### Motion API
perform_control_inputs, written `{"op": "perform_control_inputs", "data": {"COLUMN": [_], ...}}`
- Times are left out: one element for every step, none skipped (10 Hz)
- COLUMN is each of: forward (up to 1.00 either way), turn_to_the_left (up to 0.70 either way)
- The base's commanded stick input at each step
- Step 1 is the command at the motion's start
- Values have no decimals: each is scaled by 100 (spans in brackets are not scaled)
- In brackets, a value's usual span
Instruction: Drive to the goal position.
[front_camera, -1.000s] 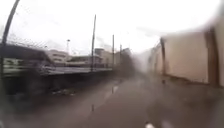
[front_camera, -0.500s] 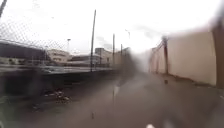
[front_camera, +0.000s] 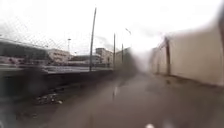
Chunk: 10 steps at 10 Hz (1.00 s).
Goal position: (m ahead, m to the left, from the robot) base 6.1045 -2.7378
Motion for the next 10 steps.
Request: {"op": "perform_control_inputs", "data": {"forward": [50, 50, 50, 50, 50, 50, 50, 50, 50, 50], "turn_to_the_left": [2, -1, -29, -41, -17, 2, 2, -3, -28, -46]}}
